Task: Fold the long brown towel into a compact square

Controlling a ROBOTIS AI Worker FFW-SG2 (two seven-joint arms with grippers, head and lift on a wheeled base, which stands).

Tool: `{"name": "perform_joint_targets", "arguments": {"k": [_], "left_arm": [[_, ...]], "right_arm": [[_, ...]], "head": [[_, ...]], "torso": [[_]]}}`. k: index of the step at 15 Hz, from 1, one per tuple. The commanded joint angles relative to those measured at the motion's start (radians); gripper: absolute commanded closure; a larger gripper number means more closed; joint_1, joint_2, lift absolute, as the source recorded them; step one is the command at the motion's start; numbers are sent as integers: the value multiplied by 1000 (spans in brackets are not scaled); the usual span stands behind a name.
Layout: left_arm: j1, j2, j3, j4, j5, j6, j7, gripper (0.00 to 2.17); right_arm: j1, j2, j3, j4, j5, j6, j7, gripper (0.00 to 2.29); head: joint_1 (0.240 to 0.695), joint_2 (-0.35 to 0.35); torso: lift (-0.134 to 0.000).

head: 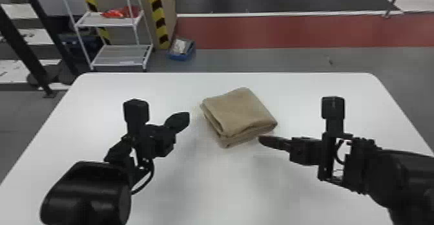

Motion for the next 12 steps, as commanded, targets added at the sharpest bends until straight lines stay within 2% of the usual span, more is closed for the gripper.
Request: {"name": "perform_joint_targets", "arguments": {"k": [1, 5, 8, 11, 12], "left_arm": [[44, 0, 70, -62, 40, -16, 1, 1892], [96, 5, 144, -105, 65, -19, -8, 1892], [76, 17, 115, -95, 63, -16, -9, 1892], [-6, 28, 47, -2, 60, -19, -9, 1892], [-25, 28, 33, 30, 59, -41, -8, 1892]], "right_arm": [[-58, 6, 26, 106, 47, -80, -8, 2013], [-209, 21, 79, 350, 93, -215, -22, 2013], [-322, 43, 83, 499, 159, -314, -54, 2013], [-336, 44, 34, 514, 168, -280, -43, 2010], [-288, 40, 14, 451, 154, -246, -29, 2010]], "head": [[695, 72], [695, 124], [695, 144], [695, 116], [695, 103]], "torso": [[-120], [-120], [-120], [-120], [-120]]}}
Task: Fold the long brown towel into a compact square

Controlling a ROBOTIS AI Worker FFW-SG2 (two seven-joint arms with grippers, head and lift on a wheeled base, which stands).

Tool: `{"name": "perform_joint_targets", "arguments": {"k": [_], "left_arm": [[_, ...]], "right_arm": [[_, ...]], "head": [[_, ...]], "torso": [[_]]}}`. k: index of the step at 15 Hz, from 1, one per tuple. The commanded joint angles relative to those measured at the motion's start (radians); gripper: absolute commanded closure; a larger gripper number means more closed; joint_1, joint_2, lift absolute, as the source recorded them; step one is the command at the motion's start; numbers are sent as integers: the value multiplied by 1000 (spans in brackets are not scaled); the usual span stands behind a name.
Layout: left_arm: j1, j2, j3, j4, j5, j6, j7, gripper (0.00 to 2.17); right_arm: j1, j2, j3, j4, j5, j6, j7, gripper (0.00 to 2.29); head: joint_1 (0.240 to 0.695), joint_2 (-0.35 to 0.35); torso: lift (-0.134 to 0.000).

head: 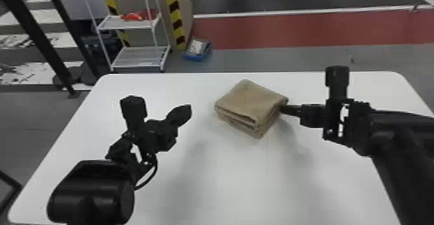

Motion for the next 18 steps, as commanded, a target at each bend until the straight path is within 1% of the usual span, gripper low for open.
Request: {"name": "perform_joint_targets", "arguments": {"k": [1, 2, 3, 4, 5, 6, 7, 8, 9, 10, 12, 14, 15, 18], "left_arm": [[-44, 2, -35, 78, -3, -44, 1, 1892], [-64, 1, -49, 121, -3, -87, 1, 1892], [-99, 2, -72, 181, -3, -133, 0, 1892], [-136, 2, -97, 240, -6, -157, 1, 1892], [-168, 1, -115, 302, -14, -191, 3, 1892], [-184, 1, -120, 339, -17, -197, 0, 1892], [-197, 1, -126, 372, -19, -200, -6, 1892], [-220, -2, -141, 415, -19, -203, -28, 1892], [-254, -5, -183, 467, -29, -219, -23, 1892], [-276, -18, -206, 498, -46, -225, -17, 1892], [-276, -31, -230, 500, -54, -222, -15, 1892], [-262, -45, -236, 495, -60, -216, -17, 1892], [-234, -47, -238, 474, -60, -212, -20, 1892], [-147, -47, -249, 345, -52, -173, -26, 1892]], "right_arm": [[108, -7, -66, -153, -24, 85, 30, 2010], [166, -9, -111, -244, -40, 134, 56, 2010], [226, -15, -158, -334, -74, 192, 79, 2010], [269, -24, -198, -399, -112, 238, 96, 2010], [308, -38, -255, -462, -173, 284, 125, 2010], [341, -55, -292, -503, -241, 324, 156, 2010], [374, -81, -329, -542, -321, 358, 169, 2010], [406, -101, -352, -563, -382, 367, 169, 2010], [435, -108, -376, -583, -428, 367, 171, 2010], [456, -108, -393, -598, -454, 367, 182, 2010], [482, -108, -411, -614, -489, 373, 199, 2010], [482, -108, -416, -612, -503, 373, 208, 2010], [475, -108, -411, -601, -500, 370, 208, 2010], [444, -108, -393, -571, -491, 370, 208, 2010]], "head": [[695, 83], [695, 76], [695, 69], [695, 59], [695, 47], [695, 30], [695, 14], [695, -8], [695, -17], [695, -30], [695, -57], [695, -89], [695, -97], [695, -116]], "torso": [[-120], [-120], [-120], [-120], [-120], [-120], [-120], [-120], [-120], [-120], [-120], [-120], [-120], [-120]]}}
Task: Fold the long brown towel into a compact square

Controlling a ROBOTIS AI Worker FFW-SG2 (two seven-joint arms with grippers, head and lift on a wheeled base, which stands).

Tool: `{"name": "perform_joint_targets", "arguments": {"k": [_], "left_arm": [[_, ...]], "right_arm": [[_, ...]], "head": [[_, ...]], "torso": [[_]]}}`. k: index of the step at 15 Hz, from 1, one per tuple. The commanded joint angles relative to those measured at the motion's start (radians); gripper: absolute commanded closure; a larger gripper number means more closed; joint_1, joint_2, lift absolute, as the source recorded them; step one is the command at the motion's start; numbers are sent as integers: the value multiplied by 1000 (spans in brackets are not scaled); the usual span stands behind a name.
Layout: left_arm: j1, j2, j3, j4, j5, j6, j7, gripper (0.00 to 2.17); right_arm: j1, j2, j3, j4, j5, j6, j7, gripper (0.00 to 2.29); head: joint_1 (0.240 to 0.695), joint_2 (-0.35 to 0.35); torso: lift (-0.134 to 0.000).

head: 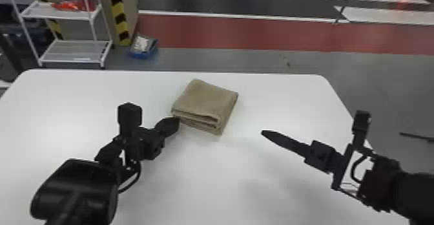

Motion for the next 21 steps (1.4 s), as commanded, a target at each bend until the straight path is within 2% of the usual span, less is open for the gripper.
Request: {"name": "perform_joint_targets", "arguments": {"k": [1, 3, 6, 8, 10, 13, 15, 18, 21], "left_arm": [[69, -1, -11, -107, 8, 52, -3, 1892], [102, -1, -42, -159, 2, 58, 16, 1892], [75, -3, -37, -137, -13, -53, 131, 1892], [47, -3, -28, -90, -22, -80, 172, 1892], [-2, -4, -33, 28, -41, -267, 263, 1892], [-144, -9, -43, 255, -45, -289, 238, 1892], [-184, -21, -47, 329, -59, -292, 210, 1892], [-192, -23, -45, 337, -75, -261, 172, 1892], [-157, -21, -22, 277, -45, -148, 74, 1892]], "right_arm": [[-22, 0, 11, 24, 3, -3, 0, 2010], [-34, 2, 17, 46, 0, -6, -2, 2013], [-22, 2, 19, 43, 10, -25, -6, 2010], [-24, 6, 28, 70, 65, -77, -25, 2010], [-71, 11, 76, 155, 125, -147, -31, 2010], [-87, 25, 114, 179, 133, -175, -43, 2010], [-87, 29, 116, 175, 133, -175, -41, 2010], [-74, 28, 116, 127, 113, -157, -46, 2010], [-85, 25, 105, 125, 112, -150, -48, 2010]], "head": [[695, -121], [695, -131], [695, -143], [695, -132], [695, -123], [695, -87], [695, -66], [695, -63], [695, -69]], "torso": [[-120], [-120], [-120], [-120], [-120], [-120], [-120], [-120], [-120]]}}
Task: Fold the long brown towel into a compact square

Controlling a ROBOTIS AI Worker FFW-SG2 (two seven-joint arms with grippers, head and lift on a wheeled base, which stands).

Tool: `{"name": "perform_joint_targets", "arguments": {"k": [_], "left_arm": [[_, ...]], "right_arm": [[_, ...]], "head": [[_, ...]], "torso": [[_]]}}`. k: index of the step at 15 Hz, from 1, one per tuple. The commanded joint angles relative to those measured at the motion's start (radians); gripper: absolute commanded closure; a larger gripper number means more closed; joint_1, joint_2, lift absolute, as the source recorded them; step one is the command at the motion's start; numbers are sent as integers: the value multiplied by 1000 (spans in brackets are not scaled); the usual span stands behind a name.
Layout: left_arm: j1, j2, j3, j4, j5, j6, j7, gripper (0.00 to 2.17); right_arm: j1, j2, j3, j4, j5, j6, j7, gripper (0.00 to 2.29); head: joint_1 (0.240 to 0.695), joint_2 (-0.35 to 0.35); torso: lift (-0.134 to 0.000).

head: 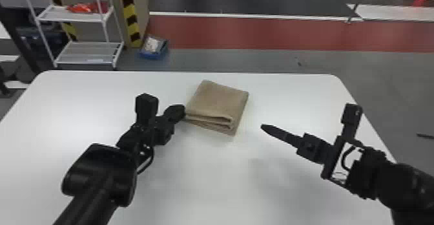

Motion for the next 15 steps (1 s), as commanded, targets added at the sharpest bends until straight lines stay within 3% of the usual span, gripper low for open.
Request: {"name": "perform_joint_targets", "arguments": {"k": [1, 4, 8, 12, 15], "left_arm": [[59, 2, 11, -101, 15, 103, -38, 1892], [177, 1, 11, -298, 28, 229, -73, 1892], [269, -1, -28, -446, 29, 259, -65, 1892], [287, 9, 23, -509, 15, 192, 54, 1889], [387, 12, 98, -674, 14, 103, 174, 1885]], "right_arm": [[-6, -2, -5, -1, -2, 3, -1, 2010], [-12, -2, -8, 11, -13, 6, -1, 2010], [-15, -2, -9, 19, -34, 6, -1, 2013], [-22, -8, -5, 19, -45, -6, 3, 2010], [-35, -11, 32, 19, -34, -6, 20, 2010]], "head": [[695, -74], [695, -89], [695, -125], [695, -137], [695, -80]], "torso": [[-120], [-120], [-120], [-120], [-119]]}}
